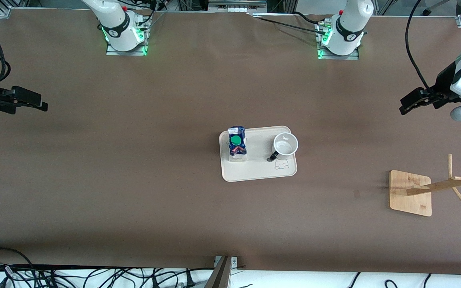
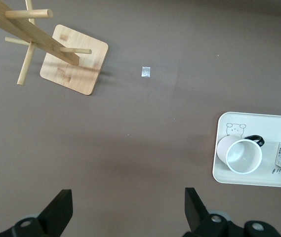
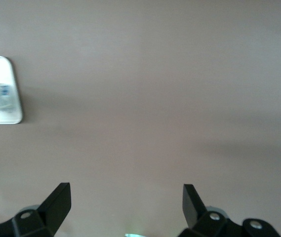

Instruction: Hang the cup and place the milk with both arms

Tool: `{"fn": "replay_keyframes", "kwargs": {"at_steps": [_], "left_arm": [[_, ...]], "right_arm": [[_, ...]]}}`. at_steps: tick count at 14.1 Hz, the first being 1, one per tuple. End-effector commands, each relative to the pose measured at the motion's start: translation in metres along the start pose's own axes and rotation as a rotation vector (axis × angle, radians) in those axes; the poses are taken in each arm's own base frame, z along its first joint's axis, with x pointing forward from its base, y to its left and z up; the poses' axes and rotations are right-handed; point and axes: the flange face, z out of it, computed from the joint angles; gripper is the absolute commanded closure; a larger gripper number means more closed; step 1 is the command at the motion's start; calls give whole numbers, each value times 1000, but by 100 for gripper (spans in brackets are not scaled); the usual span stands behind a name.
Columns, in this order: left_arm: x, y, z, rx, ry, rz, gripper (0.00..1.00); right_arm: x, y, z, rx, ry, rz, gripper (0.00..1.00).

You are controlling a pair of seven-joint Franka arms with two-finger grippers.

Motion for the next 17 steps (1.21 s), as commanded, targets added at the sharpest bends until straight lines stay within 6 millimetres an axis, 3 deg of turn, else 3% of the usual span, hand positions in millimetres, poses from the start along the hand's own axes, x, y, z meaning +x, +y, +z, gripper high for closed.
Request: {"fn": "replay_keyframes", "kwargs": {"at_steps": [1, 3, 9, 11, 15, 17], "left_arm": [[-2, -2, 1, 5, 11, 20, 0], [-2, -3, 1, 6, 13, 23, 0], [1, -14, 3, 10, 5, 74, 0], [0, -16, 5, 13, -12, 142, 0], [-1, -15, 9, 17, -30, 167, 0], [-1, -14, 8, 16, -30, 167, 0]], "right_arm": [[2, -21, 1, 130, 11, -4, 0], [13, -47, 13, 161, 18, -9, 0], [41, -156, 60, 166, 67, 133, 0], [40, -188, 65, 177, 89, 195, 0], [39, -265, 94, 213, 131, 384, 0], [38, -291, 105, 225, 142, 440, 0]]}}
